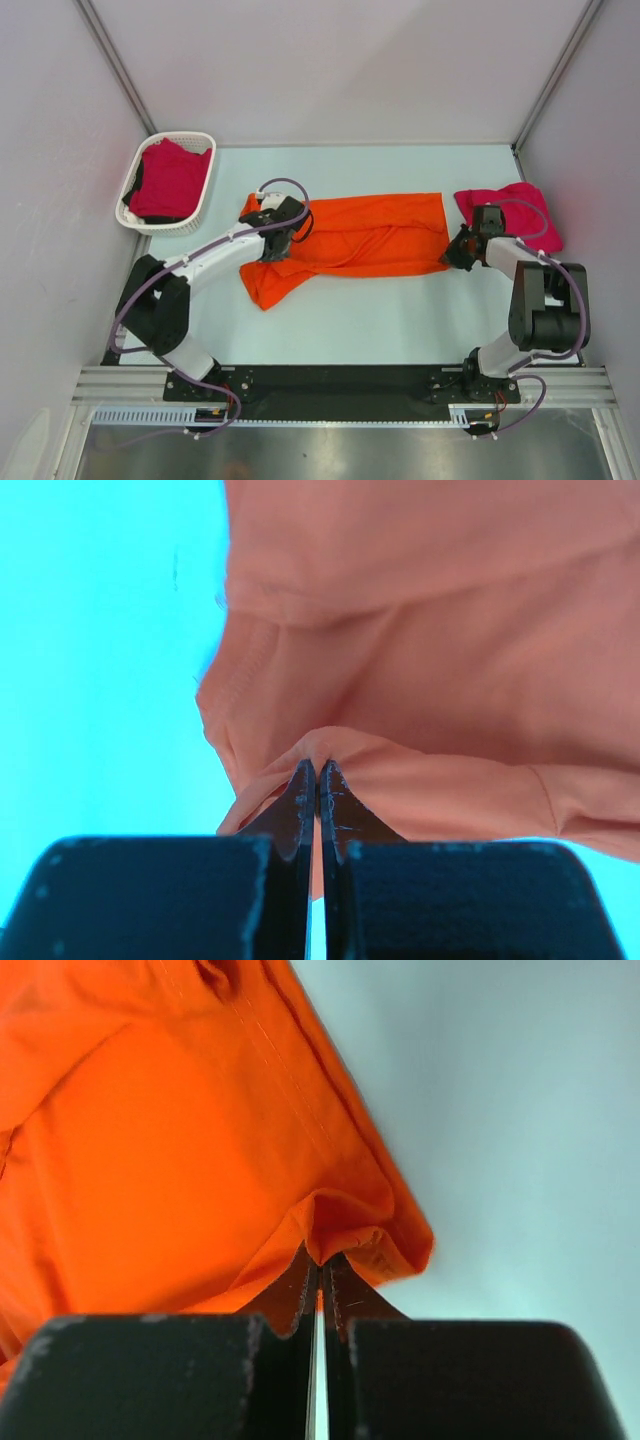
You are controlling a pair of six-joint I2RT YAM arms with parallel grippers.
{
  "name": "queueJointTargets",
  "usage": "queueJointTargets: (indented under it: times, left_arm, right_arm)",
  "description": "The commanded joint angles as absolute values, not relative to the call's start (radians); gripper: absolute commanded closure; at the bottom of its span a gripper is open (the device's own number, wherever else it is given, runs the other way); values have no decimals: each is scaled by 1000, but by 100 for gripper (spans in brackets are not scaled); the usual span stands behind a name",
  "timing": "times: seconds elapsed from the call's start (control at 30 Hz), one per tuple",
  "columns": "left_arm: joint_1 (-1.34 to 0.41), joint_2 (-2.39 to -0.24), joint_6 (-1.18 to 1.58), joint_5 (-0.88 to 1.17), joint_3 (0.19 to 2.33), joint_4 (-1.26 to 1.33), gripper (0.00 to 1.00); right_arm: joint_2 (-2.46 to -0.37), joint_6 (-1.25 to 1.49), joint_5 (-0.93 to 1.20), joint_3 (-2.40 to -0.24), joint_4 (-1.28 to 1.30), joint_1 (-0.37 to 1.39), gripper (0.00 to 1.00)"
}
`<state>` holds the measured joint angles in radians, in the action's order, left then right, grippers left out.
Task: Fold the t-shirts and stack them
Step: Fold the other side of the tshirt into a rectangle
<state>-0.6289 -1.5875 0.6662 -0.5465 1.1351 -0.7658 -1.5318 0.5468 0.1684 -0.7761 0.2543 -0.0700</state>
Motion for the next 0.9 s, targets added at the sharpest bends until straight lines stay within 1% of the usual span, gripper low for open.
queueJointTargets:
  times: [0.0, 0.3, 0.57, 0.87]
  left_arm:
    - [-589, -1647, 712, -646, 1248, -831, 100]
    - [-552, -1729, 704, -701, 1382, -861, 100]
    - [-512, -1818, 678, -749, 1439, -851, 100]
    - [-469, -1917, 649, -722, 1494, -782, 100]
  right_arm:
    - [-1618, 569, 158, -860, 178, -38, 100]
    - [-1686, 592, 152, -1000, 189, -8, 100]
    - [-1697, 586, 110, -1037, 213, -3, 100]
    - [-1796, 592, 91, -1107, 201, -3, 100]
